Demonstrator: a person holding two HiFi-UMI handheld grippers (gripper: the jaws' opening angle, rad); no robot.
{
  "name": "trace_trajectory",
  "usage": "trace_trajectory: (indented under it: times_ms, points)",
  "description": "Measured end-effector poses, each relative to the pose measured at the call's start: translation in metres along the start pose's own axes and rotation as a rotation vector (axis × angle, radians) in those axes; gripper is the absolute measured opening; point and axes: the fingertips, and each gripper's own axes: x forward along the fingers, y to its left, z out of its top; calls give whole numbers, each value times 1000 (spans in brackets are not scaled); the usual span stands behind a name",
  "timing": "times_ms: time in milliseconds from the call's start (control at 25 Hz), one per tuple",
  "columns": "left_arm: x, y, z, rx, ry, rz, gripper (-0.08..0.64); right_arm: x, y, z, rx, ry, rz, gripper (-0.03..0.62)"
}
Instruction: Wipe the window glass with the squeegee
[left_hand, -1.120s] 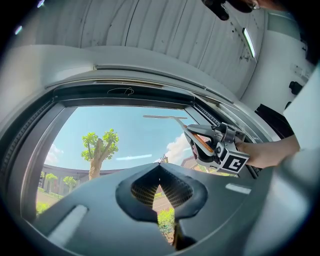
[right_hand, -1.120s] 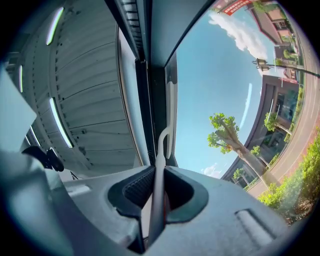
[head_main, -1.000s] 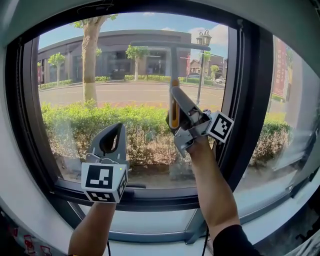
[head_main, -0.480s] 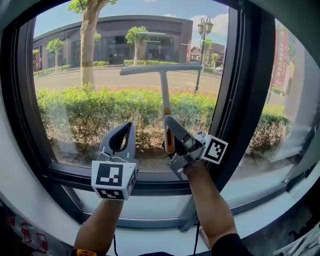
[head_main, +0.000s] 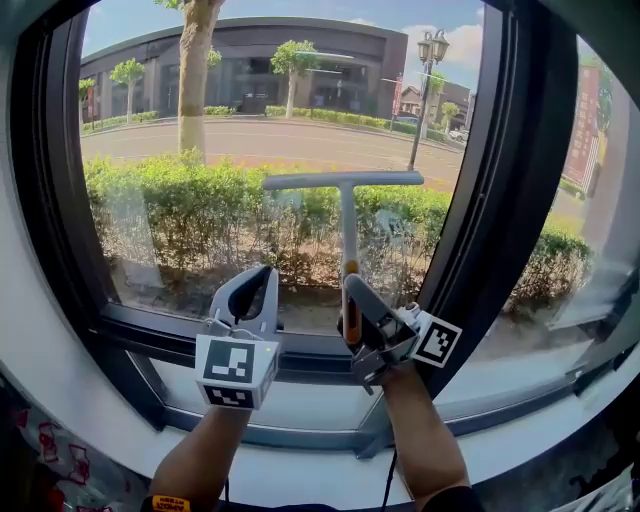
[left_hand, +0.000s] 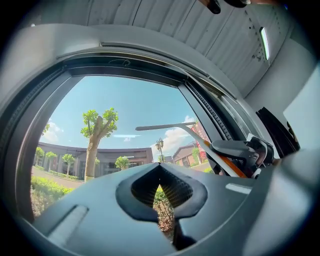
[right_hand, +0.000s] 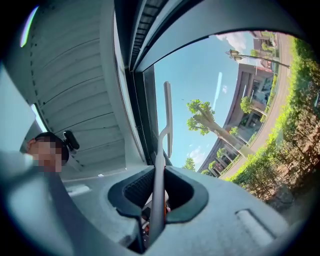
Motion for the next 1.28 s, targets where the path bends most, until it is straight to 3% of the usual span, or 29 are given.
trace_trajectory:
  times_ms: [360,600,760,1000,1280]
  points:
    - [-3,4,-8,-7,27,17,11,-2,-4,-3,-1,11,5,49]
    - [5,8,8,18,-18,21,11,8,7,7,-49,26,29,48]
    - [14,1,46,31,-78,-3,11,36,28,45,-118,14,79,48]
    - [28,-6,102,120,-174,-13,11,92,62,119,-228,-14,150,48]
    - [40,6,157,155,-250,17,11,132,88,183,-276,-71,183,48]
